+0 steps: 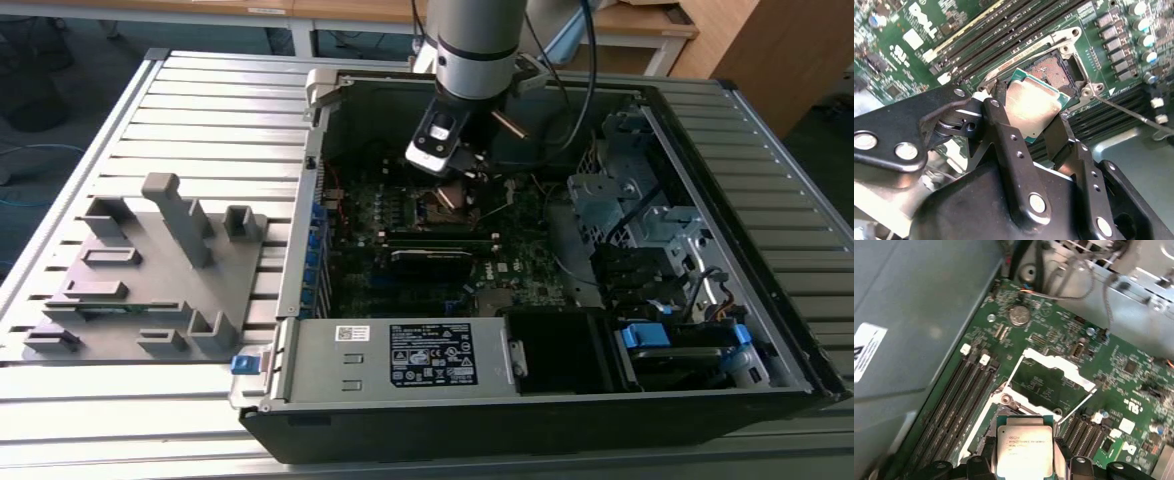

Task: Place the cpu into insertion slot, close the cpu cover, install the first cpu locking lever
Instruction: 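Place the cpu into insertion slot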

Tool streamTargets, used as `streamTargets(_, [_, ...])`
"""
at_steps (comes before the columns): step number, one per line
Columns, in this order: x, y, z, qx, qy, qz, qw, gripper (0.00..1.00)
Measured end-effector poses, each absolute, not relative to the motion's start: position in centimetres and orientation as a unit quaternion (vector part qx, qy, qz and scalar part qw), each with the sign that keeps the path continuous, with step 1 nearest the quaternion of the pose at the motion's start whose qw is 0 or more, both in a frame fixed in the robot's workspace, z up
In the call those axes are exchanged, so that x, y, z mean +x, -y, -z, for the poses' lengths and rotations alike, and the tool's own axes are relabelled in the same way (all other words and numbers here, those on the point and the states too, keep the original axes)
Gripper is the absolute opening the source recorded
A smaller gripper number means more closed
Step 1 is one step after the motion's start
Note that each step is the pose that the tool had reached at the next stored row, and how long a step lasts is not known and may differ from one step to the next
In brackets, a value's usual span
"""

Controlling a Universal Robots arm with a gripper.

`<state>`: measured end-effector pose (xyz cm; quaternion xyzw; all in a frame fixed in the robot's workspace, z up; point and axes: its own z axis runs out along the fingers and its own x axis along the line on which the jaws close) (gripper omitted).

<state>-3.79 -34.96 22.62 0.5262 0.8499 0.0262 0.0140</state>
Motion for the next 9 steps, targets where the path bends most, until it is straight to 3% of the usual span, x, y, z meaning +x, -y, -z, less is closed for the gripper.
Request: streamTargets(9, [-3.79, 34.96, -22.55, 0.594, -0.804, -0.025, 0.016, 0.54])
